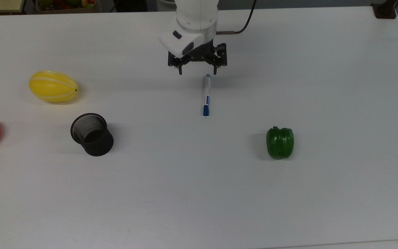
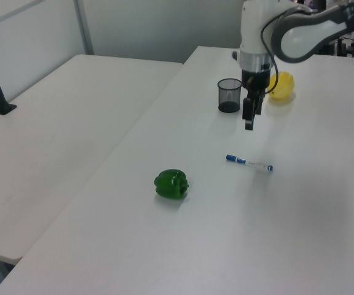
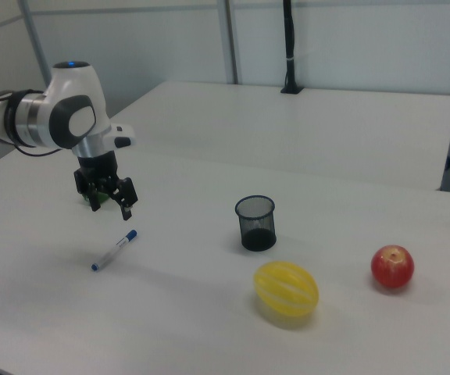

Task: Place marker
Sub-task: 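Move the open gripper over the white-and-blue marker and lower it, then close the gripper on the marker's cap end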

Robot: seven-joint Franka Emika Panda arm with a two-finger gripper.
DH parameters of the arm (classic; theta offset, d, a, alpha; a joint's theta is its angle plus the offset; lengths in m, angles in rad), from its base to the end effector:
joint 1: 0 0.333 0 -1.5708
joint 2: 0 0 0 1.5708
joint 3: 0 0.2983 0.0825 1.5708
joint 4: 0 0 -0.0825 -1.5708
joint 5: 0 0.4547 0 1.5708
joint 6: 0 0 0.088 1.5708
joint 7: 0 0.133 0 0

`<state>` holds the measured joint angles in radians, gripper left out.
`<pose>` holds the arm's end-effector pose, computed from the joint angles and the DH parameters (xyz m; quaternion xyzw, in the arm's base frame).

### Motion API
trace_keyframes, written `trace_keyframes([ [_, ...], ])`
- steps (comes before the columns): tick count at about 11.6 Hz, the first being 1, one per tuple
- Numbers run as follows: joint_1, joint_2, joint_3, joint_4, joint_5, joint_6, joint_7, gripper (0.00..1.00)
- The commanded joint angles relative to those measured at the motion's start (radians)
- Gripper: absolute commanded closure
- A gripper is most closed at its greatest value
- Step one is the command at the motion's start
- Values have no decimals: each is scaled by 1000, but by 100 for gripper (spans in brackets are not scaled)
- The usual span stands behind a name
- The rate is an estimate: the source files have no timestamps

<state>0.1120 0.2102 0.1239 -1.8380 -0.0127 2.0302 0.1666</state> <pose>0.6524 0.1538 0.3383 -0.9993 -0.0363 0.0095 0.0055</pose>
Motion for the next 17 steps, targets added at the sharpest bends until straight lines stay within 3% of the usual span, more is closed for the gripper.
trace_keyframes([
  [1,28,61,-1,-10,-50,63,46,0],
  [4,40,110,-1,-10,-108,96,109,0],
  [9,41,179,-1,-7,-113,192,152,1],
  [12,52,205,-1,-4,-113,205,157,7],
  [14,57,209,-1,-4,-113,214,157,22],
  [17,57,210,-1,-3,-119,216,157,55],
])
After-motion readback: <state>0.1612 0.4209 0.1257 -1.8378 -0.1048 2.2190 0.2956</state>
